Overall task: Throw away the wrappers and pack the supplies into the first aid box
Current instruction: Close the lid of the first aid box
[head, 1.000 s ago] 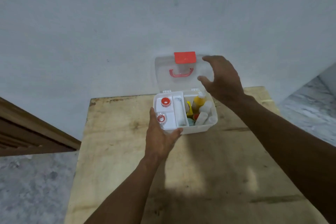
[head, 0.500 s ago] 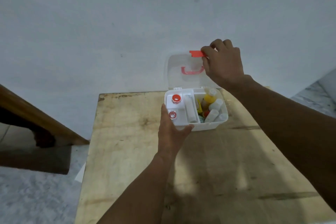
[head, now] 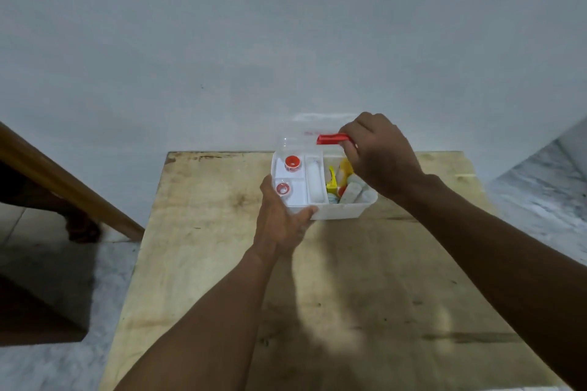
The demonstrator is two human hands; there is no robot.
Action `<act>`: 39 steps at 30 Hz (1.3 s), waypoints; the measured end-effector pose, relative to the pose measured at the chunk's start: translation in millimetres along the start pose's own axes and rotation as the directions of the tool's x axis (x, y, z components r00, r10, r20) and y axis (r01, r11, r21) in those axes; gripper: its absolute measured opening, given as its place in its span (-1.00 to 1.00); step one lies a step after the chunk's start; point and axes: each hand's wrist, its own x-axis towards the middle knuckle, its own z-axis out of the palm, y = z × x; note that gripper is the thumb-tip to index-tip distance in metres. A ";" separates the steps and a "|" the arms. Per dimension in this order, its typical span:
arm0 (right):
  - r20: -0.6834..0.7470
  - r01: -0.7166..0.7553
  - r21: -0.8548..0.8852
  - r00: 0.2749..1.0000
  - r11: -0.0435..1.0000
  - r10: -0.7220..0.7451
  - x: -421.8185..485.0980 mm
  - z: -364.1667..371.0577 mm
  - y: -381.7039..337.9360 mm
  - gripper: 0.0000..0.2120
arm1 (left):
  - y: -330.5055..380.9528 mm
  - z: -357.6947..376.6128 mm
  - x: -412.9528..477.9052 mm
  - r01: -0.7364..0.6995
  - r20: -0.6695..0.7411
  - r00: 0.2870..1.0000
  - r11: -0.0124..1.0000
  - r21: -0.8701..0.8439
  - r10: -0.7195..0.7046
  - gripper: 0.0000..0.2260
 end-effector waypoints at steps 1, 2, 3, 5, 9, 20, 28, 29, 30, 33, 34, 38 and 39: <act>0.013 -0.014 0.037 1.000 0.999 0.013 -6.3 0.1 -2.1 -0.86 | -0.8 0.4 0.5 -0.003 -0.005 1.000 1.000 0.013 0.003 -0.16; 0.033 -0.022 0.071 0.999 0.997 0.019 -13.1 0.3 -4.9 -0.88 | -1.5 0.7 1.0 0.000 -0.010 1.000 1.000 0.019 0.000 -0.16; 0.058 -0.023 0.100 0.998 0.995 0.017 -20.6 0.3 -8.7 -0.90 | -1.4 1.1 1.0 0.008 -0.015 1.000 1.000 0.020 -0.008 -0.17; 0.104 -0.022 0.134 0.995 0.991 0.008 -33.9 2.0 -15.5 -0.94 | -1.4 2.2 1.3 0.029 -0.024 0.999 0.999 0.035 -0.028 -0.18; 0.175 -0.022 0.114 0.985 0.993 0.002 -56.0 12.7 -22.7 -0.87 | -3.7 4.5 1.7 0.042 -0.045 0.998 0.997 0.070 -0.039 -0.18; 0.211 -0.024 0.063 0.977 0.998 0.010 -76.8 36.6 -29.1 -0.90 | -1.9 8.0 -5.1 0.053 -0.118 0.992 0.998 0.015 -0.051 -0.18; 0.208 -0.035 0.016 0.978 0.999 0.031 -79.5 41.9 -31.6 -0.90 | 0.2 5.3 -5.8 0.006 -0.084 0.996 1.000 -0.016 -0.008 0.02; 0.202 -0.040 0.015 0.979 0.999 0.036 -80.6 42.2 -32.1 -0.89 | -0.4 5.3 -5.9 -0.025 -0.075 0.997 1.000 -0.015 0.024 0.02; 0.198 -0.045 0.013 0.979 0.999 0.042 -82.1 43.1 -33.1 -0.87 | -0.9 4.6 -6.5 -0.062 -0.063 0.996 0.998 -0.010 0.061 0.00; 0.185 -0.048 0.020 0.982 0.999 0.044 -88.9 45.5 -36.2 -0.83 | -4.6 -0.2 -7.6 -0.132 -0.039 0.990 0.991 0.011 0.132 -0.03; 0.177 -0.046 0.026 0.983 0.999 0.041 -90.6 45.9 -36.2 -0.83 | -3.8 -2.1 -8.7 -0.138 -0.035 0.990 0.990 0.014 0.138 0.00; 0.163 -0.037 0.034 0.986 0.999 0.031 -90.6 46.2 -34.0 -0.82 | -5.7 -5.0 -10.5 -0.190 0.008 0.982 0.979 0.079 0.190 0.02; 0.165 -0.029 0.045 0.986 0.999 0.021 -90.1 46.4 -33.4 -0.81 | -7.3 -5.5 -9.9 -0.206 0.019 0.978 0.973 0.099 0.206 0.01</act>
